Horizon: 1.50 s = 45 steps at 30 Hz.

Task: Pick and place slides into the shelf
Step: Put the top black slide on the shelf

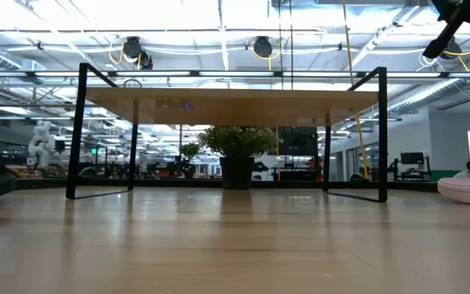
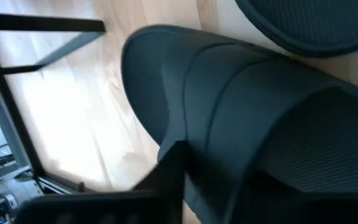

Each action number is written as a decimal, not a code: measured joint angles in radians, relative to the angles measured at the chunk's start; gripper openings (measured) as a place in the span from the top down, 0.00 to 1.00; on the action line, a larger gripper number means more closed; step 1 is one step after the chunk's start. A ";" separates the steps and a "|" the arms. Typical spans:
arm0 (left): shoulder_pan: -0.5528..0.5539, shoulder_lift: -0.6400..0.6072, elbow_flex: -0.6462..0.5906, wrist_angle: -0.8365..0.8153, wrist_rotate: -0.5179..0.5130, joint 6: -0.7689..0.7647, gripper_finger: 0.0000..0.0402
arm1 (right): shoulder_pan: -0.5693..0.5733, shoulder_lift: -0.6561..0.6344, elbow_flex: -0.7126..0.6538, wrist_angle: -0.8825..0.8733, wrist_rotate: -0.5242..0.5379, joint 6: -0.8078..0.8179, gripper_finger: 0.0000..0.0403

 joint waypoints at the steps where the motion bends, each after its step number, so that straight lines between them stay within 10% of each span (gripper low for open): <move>1: 0.000 -0.002 0.000 0.000 0.017 -0.002 0.94 | 0.000 0.000 0.000 0.000 0.001 0.000 1.00; 14: 0.000 -0.289 0.062 -0.269 0.169 -0.306 0.99 | 0.000 0.000 0.000 0.000 0.003 0.000 1.00; 24: 0.065 -0.454 0.312 -0.259 -0.060 -0.454 1.00 | 0.000 0.000 0.000 -0.034 0.003 0.000 1.00; 33: 0.303 -0.378 0.647 -0.259 -0.424 -0.027 1.00 | 0.000 0.000 0.000 -0.053 0.065 -0.004 1.00; 45: 0.750 -0.076 0.887 -0.259 -0.482 0.606 1.00 | 0.000 0.000 0.000 -0.060 0.107 -0.040 1.00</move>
